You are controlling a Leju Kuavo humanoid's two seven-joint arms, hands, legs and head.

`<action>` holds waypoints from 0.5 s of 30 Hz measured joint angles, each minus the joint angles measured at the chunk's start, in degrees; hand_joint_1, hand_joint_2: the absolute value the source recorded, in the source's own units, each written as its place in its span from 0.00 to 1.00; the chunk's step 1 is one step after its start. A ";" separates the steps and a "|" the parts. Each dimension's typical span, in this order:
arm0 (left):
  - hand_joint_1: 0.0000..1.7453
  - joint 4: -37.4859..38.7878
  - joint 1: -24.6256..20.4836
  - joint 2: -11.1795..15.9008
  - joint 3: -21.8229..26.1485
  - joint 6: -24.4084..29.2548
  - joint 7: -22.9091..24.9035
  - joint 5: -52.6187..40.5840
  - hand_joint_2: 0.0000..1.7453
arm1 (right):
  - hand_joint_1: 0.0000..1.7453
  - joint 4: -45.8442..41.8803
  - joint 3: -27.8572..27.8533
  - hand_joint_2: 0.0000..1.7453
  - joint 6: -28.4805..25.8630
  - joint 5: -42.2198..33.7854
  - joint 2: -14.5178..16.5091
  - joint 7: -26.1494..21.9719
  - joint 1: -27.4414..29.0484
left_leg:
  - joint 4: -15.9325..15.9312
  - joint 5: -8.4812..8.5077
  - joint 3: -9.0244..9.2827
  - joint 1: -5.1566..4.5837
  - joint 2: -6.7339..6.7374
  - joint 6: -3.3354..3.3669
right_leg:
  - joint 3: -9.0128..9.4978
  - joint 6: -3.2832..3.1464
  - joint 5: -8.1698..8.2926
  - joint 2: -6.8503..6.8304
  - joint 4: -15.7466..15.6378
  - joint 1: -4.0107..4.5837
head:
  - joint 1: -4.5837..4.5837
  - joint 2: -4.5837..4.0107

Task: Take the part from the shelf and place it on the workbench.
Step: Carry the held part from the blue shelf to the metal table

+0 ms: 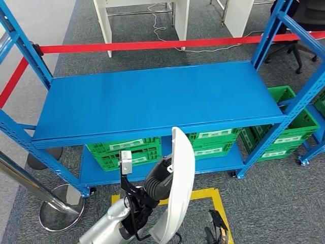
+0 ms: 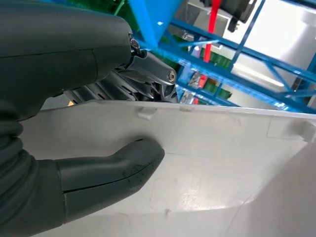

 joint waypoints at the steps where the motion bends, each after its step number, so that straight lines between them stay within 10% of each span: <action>1: 1.00 0.00 0.00 0.04 -0.06 0.01 -0.02 0.00 1.00 | 0.00 -0.01 -0.03 0.00 -0.04 -0.01 0.00 -0.01 -0.07 | 3.19 -3.20 -0.82 0.11 -0.01 -0.30 | -0.73 -0.38 0.70 -0.10 0.03 0.01 | -0.07 0.00; 3: 1.00 0.02 0.03 0.15 -0.23 0.02 -0.02 0.00 1.00 | 0.00 -0.01 -0.08 0.00 -0.05 0.00 0.00 -0.01 -0.10 | 10.93 -8.06 -2.26 0.23 -0.01 -0.63 | -2.42 -0.60 2.19 -0.16 0.21 0.10 | -0.16 0.00; 5: 1.00 0.07 0.05 0.22 -0.40 0.03 -0.02 -0.04 1.00 | 0.00 -0.01 -0.13 0.00 -0.07 0.02 0.00 -0.04 -0.06 | 14.08 -7.82 -1.29 0.25 -0.01 -0.56 | -4.53 -0.54 3.49 -0.26 0.63 0.21 | -0.19 0.00; 7: 1.00 0.09 0.02 0.21 -0.56 0.02 -0.02 -0.10 1.00 | 0.00 -0.01 -0.16 0.00 -0.26 0.04 0.01 -0.11 -0.08 | 9.30 -4.93 3.29 0.17 -0.04 0.00 | -6.39 -0.36 4.51 -0.30 1.19 0.33 | -0.19 0.00; 10: 1.00 0.09 -0.05 0.16 -0.69 -0.18 -0.03 -0.13 1.00 | 0.00 -0.01 -0.26 0.00 -1.24 -0.24 0.23 -0.18 -0.15 | -2.26 -5.29 10.97 -0.19 -0.08 1.12 | -7.95 0.32 5.95 -0.23 1.68 0.54 | -0.15 0.00; 13: 1.00 0.14 -0.07 0.09 -0.81 -0.58 -0.04 -0.04 1.00 | 0.00 -0.01 -0.56 0.00 -2.66 -0.74 0.44 -0.19 -0.15 | -4.69 -4.86 11.23 -0.40 -0.02 1.80 | -8.48 1.27 7.29 -0.26 1.34 0.30 | -0.22 0.00; 15: 1.00 0.23 -0.17 -0.03 -1.01 -0.87 -0.02 0.13 1.00 | 0.00 -0.01 -0.83 0.00 -3.74 -0.72 0.50 -0.19 -0.09 | -5.16 -3.25 10.01 -0.19 0.18 2.55 | -9.68 1.87 4.45 0.02 3.20 0.21 | -0.23 0.00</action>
